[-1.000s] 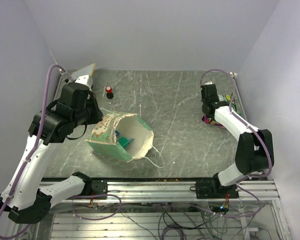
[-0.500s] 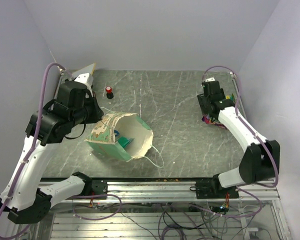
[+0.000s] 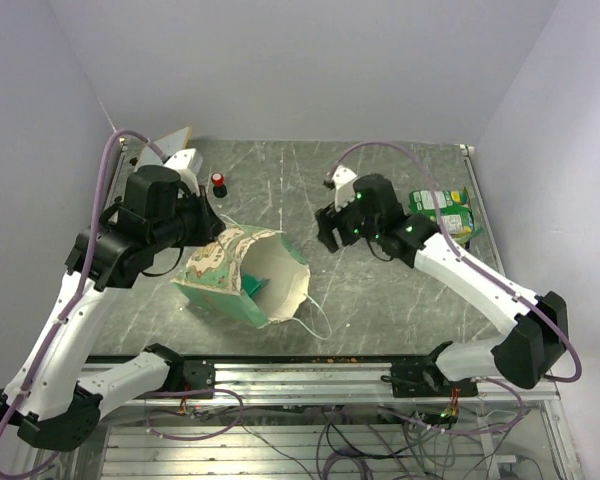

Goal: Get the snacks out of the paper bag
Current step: Place the snack at the center of the board, then take out the snack from the paper bag, then place the snack at the center of the board.

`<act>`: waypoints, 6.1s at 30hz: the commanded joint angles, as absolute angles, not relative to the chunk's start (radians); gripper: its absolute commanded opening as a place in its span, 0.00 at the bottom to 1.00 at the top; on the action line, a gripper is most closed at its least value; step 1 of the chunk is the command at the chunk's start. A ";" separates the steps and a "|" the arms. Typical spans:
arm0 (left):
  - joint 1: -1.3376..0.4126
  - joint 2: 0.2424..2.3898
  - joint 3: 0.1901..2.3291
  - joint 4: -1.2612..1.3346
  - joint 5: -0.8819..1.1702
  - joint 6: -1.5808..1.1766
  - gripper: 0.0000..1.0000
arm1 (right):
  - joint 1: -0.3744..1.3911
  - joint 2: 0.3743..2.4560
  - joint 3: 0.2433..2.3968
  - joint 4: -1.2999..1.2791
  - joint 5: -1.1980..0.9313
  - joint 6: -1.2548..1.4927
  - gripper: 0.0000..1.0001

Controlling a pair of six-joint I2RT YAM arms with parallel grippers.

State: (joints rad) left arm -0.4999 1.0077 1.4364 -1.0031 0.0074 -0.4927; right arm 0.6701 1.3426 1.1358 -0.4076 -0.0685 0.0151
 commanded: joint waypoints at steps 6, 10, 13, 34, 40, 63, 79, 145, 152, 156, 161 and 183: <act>-0.496 0.788 1.158 -1.059 0.141 -0.774 0.07 | 0.880 1.210 0.928 -0.074 -0.412 -0.371 0.68; -0.497 0.757 1.153 -1.053 0.108 -0.776 0.07 | 0.936 1.099 0.802 0.022 -0.470 -0.529 0.66; -0.497 0.800 1.207 -1.080 0.064 -0.749 0.07 | 0.946 1.021 0.733 0.068 -0.554 -0.623 0.61; -0.497 0.881 1.292 -1.047 -0.010 -0.746 0.07 | 1.204 1.203 0.703 0.134 -0.397 -0.841 0.53; -0.497 0.886 1.313 -1.080 -0.002 -0.759 0.07 | 1.202 1.416 0.750 0.255 -0.291 -0.878 0.52; -0.497 0.875 1.378 -1.100 -0.010 -0.781 0.07 | 1.152 1.827 0.872 0.470 -0.150 -0.874 0.26; -0.496 0.891 1.317 -1.050 -0.010 -0.866 0.07 | 1.145 1.571 0.861 0.282 -0.046 -0.733 0.00; -0.496 0.980 1.401 -1.047 -0.107 -0.842 0.07 | 0.867 1.224 1.285 -0.131 0.496 -0.282 0.00; -0.495 1.013 1.426 -1.045 -0.089 -0.822 0.07 | 0.725 1.337 1.230 -0.226 0.450 -0.112 0.00; -0.495 1.016 1.426 -1.030 -0.072 -0.815 0.07 | 0.643 1.448 1.234 -0.326 0.470 0.014 0.00; -0.495 1.037 1.454 -1.045 -0.055 -0.795 0.07 | 0.585 1.506 1.175 -0.327 0.588 0.013 0.00; -0.495 0.947 1.299 -0.937 0.057 -0.871 0.07 | 0.534 1.613 0.963 -0.336 0.506 0.178 0.00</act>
State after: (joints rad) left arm -0.4999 0.9630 1.3453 -0.9974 -0.0196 -0.8406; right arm 0.5365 1.6028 1.0054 -0.3397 0.5426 0.0891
